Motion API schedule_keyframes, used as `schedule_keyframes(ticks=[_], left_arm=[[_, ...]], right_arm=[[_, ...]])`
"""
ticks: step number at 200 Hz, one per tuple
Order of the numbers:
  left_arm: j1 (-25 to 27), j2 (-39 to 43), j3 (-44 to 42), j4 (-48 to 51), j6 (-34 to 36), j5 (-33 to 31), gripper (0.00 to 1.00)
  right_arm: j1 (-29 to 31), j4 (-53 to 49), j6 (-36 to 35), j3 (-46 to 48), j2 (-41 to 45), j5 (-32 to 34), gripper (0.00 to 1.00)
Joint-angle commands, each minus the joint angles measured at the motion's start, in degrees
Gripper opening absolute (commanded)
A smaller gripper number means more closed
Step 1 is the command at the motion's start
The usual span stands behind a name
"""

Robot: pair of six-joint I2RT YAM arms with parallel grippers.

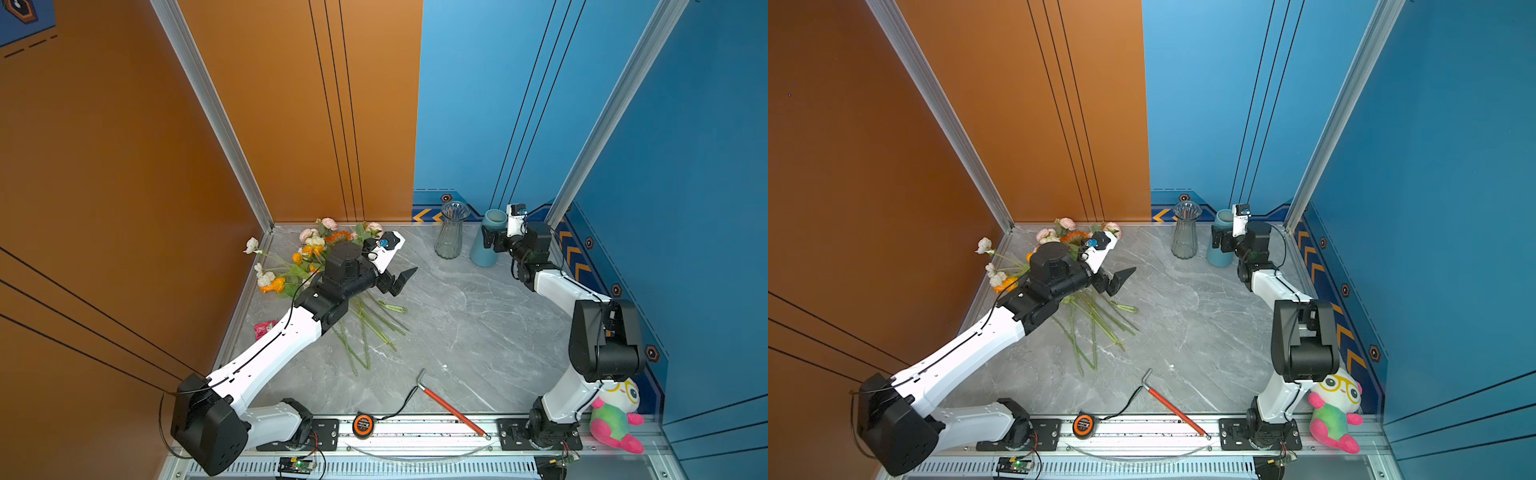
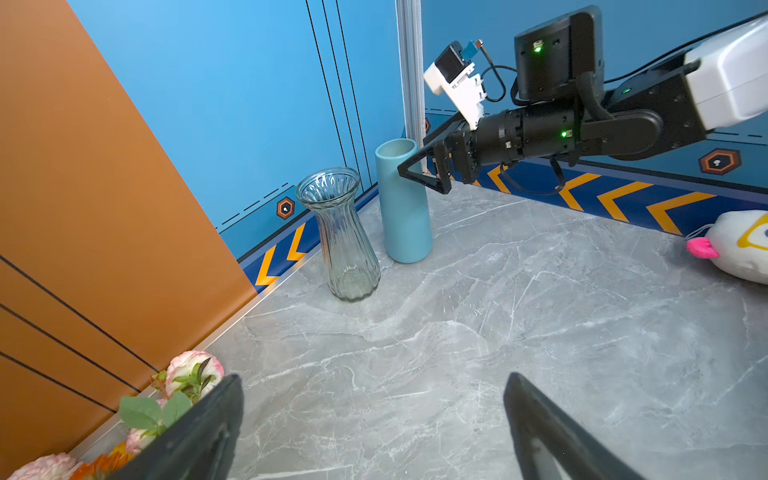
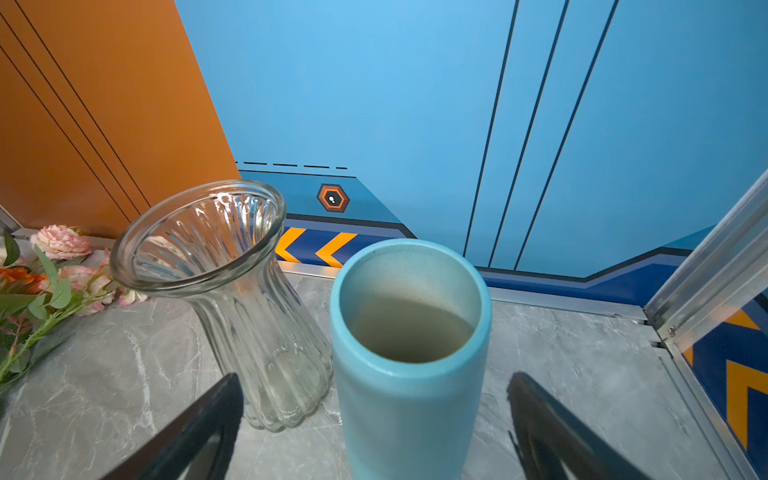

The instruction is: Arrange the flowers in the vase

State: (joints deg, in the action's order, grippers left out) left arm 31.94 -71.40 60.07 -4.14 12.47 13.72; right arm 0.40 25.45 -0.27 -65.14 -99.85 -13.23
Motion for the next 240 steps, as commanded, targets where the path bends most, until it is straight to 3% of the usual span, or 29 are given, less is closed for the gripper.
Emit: schedule_keyframes(ticks=[1, 57, 92, 174, 240], left_arm=[[0.25, 0.61, -0.66, -1.19, 0.63, 0.08, 0.98], [0.57, 0.75, -2.59, -2.36, 0.36, 0.35, 0.98], [0.64, 0.32, -2.59, -2.35, 0.28, 0.76, 0.98], [1.04, -0.36, -2.77, -2.33, 0.98, 0.92, 0.98], [1.26, -0.37, -2.94, -2.19, 1.78, 1.1, 0.98]], right_arm=[[-0.32, -3.26, -1.47, -4.02, -2.28, 2.08, 1.0], [-0.36, -0.75, -0.81, -5.86, -6.08, 2.28, 1.0], [-0.32, 1.92, -0.53, -5.83, -7.26, 3.4, 0.95], [-0.4, 1.2, -0.61, -10.54, -10.65, 3.71, 0.98], [-0.4, -1.77, -0.96, -13.41, -11.95, 3.05, 0.88]])
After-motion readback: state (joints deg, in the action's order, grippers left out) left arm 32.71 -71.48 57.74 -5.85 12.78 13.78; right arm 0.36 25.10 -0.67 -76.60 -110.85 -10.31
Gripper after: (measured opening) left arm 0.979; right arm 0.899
